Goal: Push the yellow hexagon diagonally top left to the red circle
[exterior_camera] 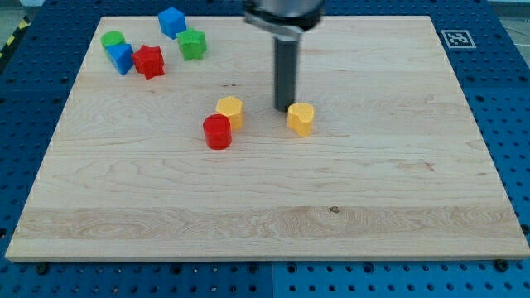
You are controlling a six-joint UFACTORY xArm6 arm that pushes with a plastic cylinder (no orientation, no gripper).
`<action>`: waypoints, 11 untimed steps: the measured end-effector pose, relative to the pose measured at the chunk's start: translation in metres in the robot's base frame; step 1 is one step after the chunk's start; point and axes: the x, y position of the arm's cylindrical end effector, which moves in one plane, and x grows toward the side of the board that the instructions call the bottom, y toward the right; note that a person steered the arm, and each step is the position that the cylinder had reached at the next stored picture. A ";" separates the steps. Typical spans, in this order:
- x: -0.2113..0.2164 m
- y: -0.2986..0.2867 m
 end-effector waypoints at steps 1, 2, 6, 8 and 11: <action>0.026 -0.014; 0.036 -0.057; -0.017 -0.136; 0.006 -0.156; 0.004 -0.209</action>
